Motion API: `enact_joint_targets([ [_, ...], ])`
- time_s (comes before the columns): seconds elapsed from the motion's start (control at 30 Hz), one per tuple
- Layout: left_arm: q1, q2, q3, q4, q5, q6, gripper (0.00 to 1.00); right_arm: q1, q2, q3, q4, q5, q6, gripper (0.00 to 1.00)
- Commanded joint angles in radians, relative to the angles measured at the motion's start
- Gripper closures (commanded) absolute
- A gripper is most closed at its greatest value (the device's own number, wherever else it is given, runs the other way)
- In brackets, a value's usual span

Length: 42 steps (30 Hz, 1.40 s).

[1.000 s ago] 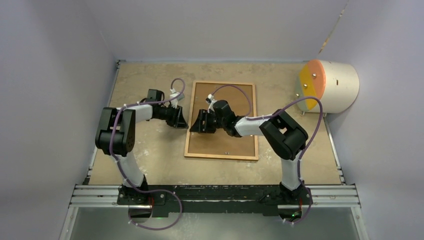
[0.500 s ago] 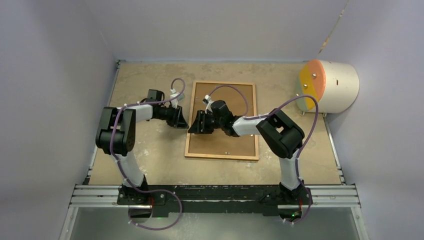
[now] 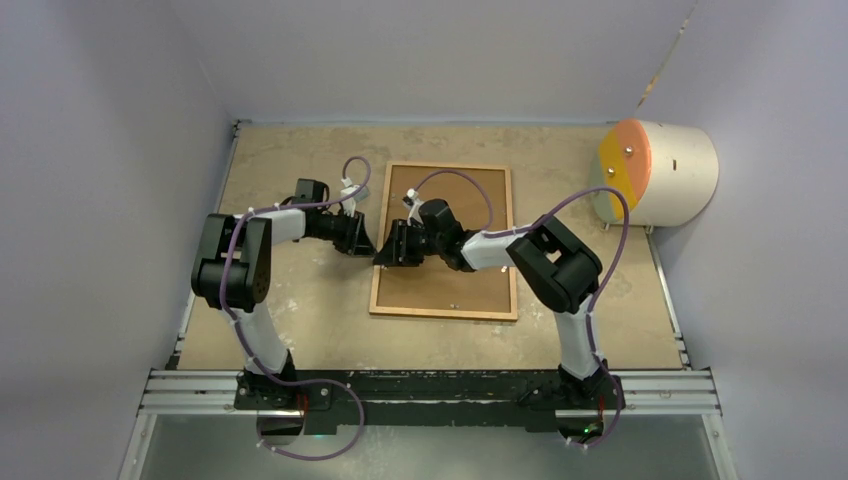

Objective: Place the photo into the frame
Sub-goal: Install the photo frame at the center of the board.

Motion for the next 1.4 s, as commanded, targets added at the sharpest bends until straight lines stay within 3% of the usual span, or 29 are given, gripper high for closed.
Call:
enact_joint_targets([
  [0.0, -0.024, 0.015, 0.007, -0.011, -0.006, 0.044, 0.78, 0.007, 0.023, 0.022, 0.026, -0.037, 0.025, 0.54],
  [0.37, -0.026, 0.000, 0.012, -0.019, -0.020, 0.045, 0.79, -0.006, -0.017, 0.071, -0.086, -0.022, -0.034, 0.55],
  [0.5, -0.022, -0.001, 0.041, -0.020, -0.033, 0.026, 0.78, -0.062, -0.049, 0.106, -0.119, -0.004, -0.066, 0.50],
  [0.77, -0.018, 0.054, 0.184, 0.032, -0.053, -0.055, 0.55, -0.199, -0.017, 0.212, -0.167, -0.003, -0.093, 0.41],
  [0.9, -0.018, 0.113, 0.252, 0.071, -0.048, -0.101, 0.52, -0.238, 0.059, 0.306, -0.198, 0.008, -0.105, 0.42],
  [1.07, -0.018, 0.187, 0.310, 0.081, -0.033, -0.129, 0.56, -0.257, 0.152, 0.420, -0.224, 0.009, -0.102, 0.47],
  [1.37, -0.018, 0.220, 0.303, 0.085, -0.033, -0.115, 0.76, -0.257, 0.273, 0.538, -0.229, -0.003, -0.080, 0.50],
])
